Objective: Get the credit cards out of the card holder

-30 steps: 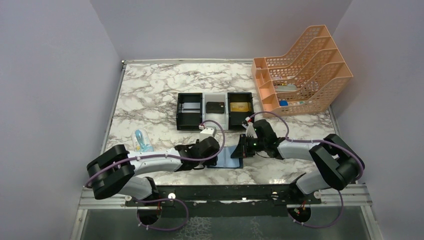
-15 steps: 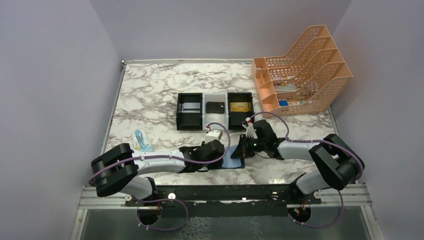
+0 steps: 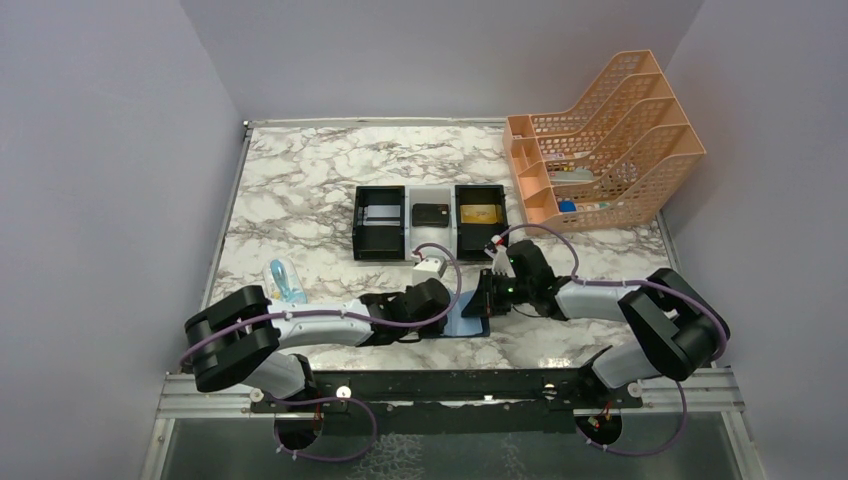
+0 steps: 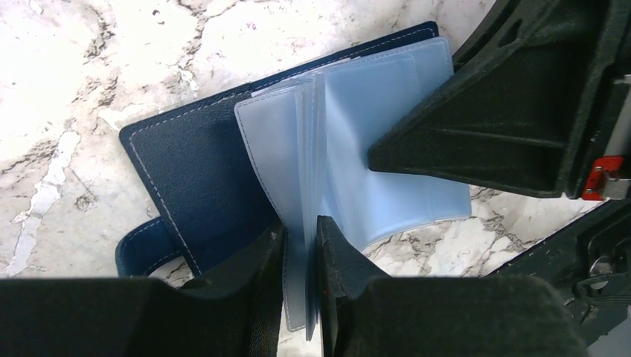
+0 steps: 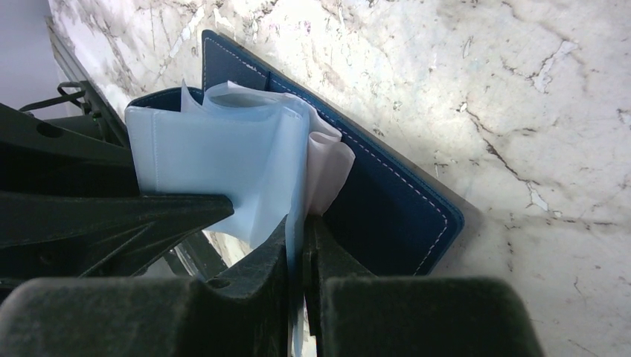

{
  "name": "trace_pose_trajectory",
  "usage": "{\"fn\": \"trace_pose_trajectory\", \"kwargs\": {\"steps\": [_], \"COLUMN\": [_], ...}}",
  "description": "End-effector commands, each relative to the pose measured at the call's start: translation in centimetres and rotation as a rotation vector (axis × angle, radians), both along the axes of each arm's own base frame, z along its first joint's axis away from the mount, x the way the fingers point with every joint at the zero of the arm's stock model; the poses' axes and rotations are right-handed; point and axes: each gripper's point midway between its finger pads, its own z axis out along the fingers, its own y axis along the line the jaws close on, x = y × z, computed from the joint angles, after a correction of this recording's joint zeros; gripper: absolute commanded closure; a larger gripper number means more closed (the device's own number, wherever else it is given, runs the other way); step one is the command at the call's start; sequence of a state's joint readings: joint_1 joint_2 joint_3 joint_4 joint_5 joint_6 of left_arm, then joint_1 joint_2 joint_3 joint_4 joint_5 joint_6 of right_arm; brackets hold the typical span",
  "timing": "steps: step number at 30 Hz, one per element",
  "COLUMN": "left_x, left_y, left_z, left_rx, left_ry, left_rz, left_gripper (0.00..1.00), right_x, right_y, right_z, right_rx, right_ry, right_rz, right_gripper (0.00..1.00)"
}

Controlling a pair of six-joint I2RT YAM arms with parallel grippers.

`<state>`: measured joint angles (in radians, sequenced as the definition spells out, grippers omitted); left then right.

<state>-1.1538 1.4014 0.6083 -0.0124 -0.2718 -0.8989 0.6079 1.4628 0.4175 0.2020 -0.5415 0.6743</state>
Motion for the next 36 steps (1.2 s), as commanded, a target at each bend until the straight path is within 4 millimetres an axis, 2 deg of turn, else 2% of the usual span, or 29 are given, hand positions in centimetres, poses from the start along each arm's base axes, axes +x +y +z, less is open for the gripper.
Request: {"fn": "trace_pose_trajectory", "kwargs": {"steps": [1,2,5,9,11,13,15,20,24,27,29,31,36], "left_x": [0.1,0.1,0.3,0.2,0.2,0.4,0.5,1.3,2.1,3.1,3.9,4.8,7.3], "left_y": [0.5,0.9,2.2,2.9,2.9,3.0,3.3,4.3,5.7,7.3,8.7,10.1,14.4], "left_z": [0.5,0.7,1.3,2.4,3.2,4.0,4.8,7.2,9.4,10.9,11.9,12.9,14.6], "left_rx": [0.035,0.047,0.076,0.101,0.098,0.091,0.091,0.108,0.147,0.181,0.196,0.193,0.2], "left_ry": [-0.001,-0.005,-0.023,-0.044,-0.056,-0.073,-0.094,-0.169,-0.233,-0.271,-0.289,-0.301,-0.316], "left_rz": [0.018,0.028,0.051,0.026,0.016,0.014,0.012,0.004,0.008,0.031,0.061,0.09,0.19], "left_gripper": [0.78,0.77,0.62,0.49,0.45,0.39,0.34,0.16,0.06,0.01,0.01,0.01,0.01], "right_x": [0.1,0.4,1.8,4.3,5.2,6.0,6.0,4.2,5.2,6.7,7.8,8.8,11.0], "right_y": [-0.1,-0.3,-1.2,-3.6,-4.7,-5.5,-5.2,-2.1,-2.3,-3.6,-4.9,-6.3,-10.5], "right_z": [0.8,1.0,2.0,3.8,5.1,6.6,8.2,11.9,14.5,16.9,18.4,19.4,20.7], "right_rx": [-0.015,-0.029,-0.103,-0.237,-0.283,-0.307,-0.27,-0.057,-0.04,-0.062,-0.084,-0.129,-0.303], "right_ry": [-0.04,-0.05,-0.114,-0.23,-0.286,-0.333,-0.38,-0.468,-0.555,-0.65,-0.721,-0.785,-0.868], "right_rz": [0.02,0.014,-0.026,-0.136,-0.187,-0.228,-0.211,-0.047,-0.078,-0.182,-0.265,-0.337,-0.523], "right_gripper": [0.88,0.85,0.77,0.57,0.51,0.49,0.49,0.5,0.5,0.48,0.41,0.33,0.21]}}
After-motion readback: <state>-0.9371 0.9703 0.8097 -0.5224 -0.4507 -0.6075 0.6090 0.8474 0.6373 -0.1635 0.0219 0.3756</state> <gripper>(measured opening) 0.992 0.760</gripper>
